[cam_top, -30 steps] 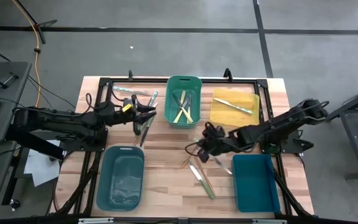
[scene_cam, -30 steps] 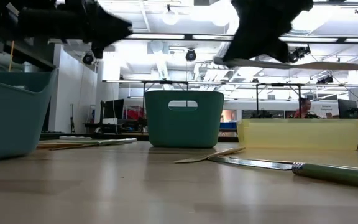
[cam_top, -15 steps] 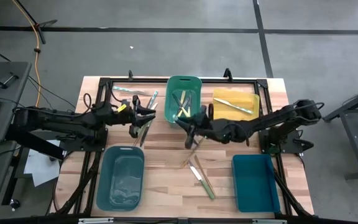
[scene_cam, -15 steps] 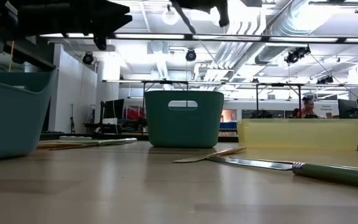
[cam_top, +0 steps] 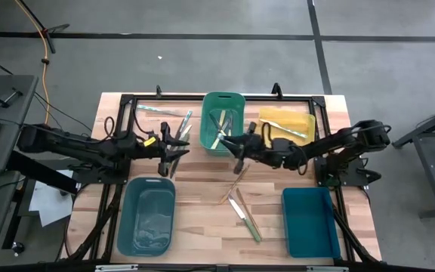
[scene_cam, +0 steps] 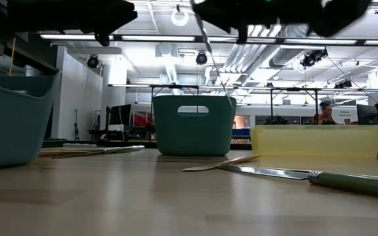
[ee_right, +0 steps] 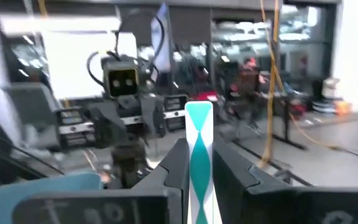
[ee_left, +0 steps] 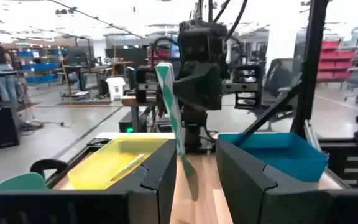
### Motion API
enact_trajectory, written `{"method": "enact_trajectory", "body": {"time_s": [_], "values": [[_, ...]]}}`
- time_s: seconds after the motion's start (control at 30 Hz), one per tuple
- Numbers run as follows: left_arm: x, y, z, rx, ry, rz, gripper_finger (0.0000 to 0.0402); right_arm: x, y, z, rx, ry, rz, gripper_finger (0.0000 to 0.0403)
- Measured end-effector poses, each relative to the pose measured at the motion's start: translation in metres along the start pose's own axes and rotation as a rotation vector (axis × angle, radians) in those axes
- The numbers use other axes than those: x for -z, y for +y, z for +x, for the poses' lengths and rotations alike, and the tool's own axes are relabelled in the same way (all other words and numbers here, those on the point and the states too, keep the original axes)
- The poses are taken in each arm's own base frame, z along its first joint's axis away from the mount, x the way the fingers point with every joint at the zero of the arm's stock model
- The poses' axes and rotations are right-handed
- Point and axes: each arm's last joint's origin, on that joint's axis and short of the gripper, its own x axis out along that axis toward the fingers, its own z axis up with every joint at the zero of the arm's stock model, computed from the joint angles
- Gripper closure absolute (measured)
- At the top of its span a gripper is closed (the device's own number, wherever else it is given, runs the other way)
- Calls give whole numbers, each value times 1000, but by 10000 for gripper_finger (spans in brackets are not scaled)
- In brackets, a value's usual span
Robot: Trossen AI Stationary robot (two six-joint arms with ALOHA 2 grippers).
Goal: Sort silverware by color (type)
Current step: Put the blue patterned knife into the yellow bin
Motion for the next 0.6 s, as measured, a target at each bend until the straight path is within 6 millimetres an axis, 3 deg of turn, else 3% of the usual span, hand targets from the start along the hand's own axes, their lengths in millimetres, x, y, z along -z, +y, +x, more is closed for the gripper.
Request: {"method": "enact_trajectory", "body": {"time_s": [0.17, 0.6], "values": [[0, -4, 0, -22, 2, 1, 293, -2, -9, -18, -91, -138, 44, 364], [-1, -5, -1, -33, -5, -16, 293, -11, -3, -12, -176, -141, 37, 364]]}}
